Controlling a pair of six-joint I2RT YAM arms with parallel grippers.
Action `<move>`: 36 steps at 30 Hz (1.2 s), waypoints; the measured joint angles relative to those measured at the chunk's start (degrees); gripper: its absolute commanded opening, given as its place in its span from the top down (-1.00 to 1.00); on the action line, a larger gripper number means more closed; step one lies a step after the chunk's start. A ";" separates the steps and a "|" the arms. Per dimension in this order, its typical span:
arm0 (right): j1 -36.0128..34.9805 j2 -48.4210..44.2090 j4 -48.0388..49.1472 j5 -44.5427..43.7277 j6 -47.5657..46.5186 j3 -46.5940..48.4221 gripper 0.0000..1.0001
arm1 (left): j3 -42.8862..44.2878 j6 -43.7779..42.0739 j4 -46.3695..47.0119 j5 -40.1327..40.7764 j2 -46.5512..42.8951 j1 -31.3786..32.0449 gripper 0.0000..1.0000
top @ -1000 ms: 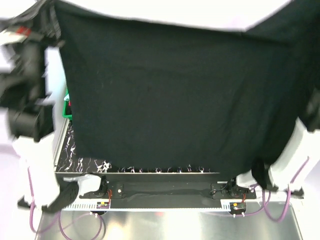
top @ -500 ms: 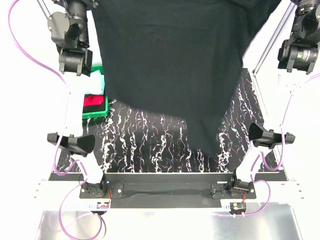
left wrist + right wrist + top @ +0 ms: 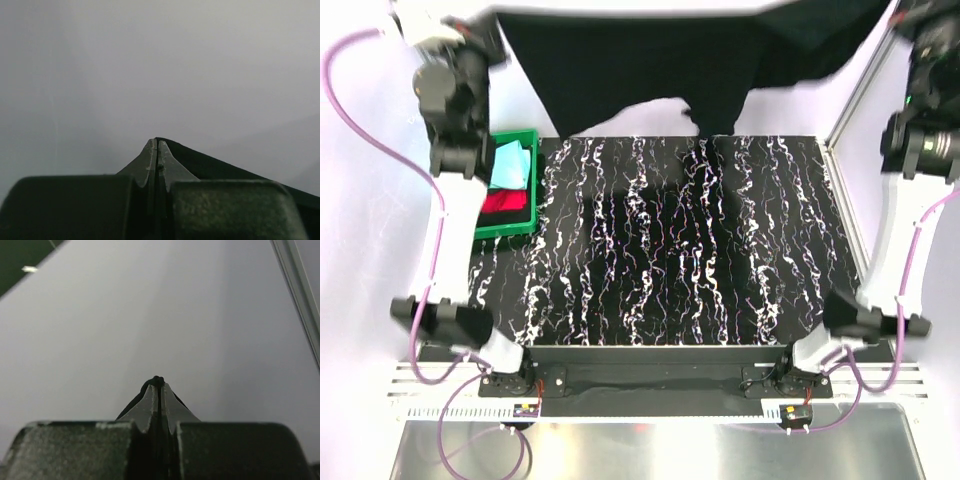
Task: Fold and stack the t-shirts
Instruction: Flatten the tshirt out
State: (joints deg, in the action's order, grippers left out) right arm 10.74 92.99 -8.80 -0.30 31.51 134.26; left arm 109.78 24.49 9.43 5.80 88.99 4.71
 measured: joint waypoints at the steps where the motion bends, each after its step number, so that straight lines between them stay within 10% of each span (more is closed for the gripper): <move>1: 0.02 -3.37 -0.98 0.52 0.04 -5.51 1.00 | -4.76 0.28 -0.22 -0.17 -2.47 -0.02 1.00; 9: -2.89 -34.12 -12.37 -0.79 0.31 -53.00 1.00 | -45.81 3.21 -4.57 -0.92 -24.79 -0.83 1.00; 18: -7.41 -59.21 -36.96 -2.25 2.97 -74.31 1.00 | -75.10 9.40 -19.69 3.37 -44.13 0.48 1.00; 36: -7.41 -63.78 -67.84 -0.13 6.10 -79.43 1.00 | -82.82 31.56 -54.80 19.47 -50.53 2.54 1.00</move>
State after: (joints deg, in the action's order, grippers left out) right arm 3.33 29.21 -76.64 -0.43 37.60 54.83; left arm 26.96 56.05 -45.36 25.28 38.46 7.25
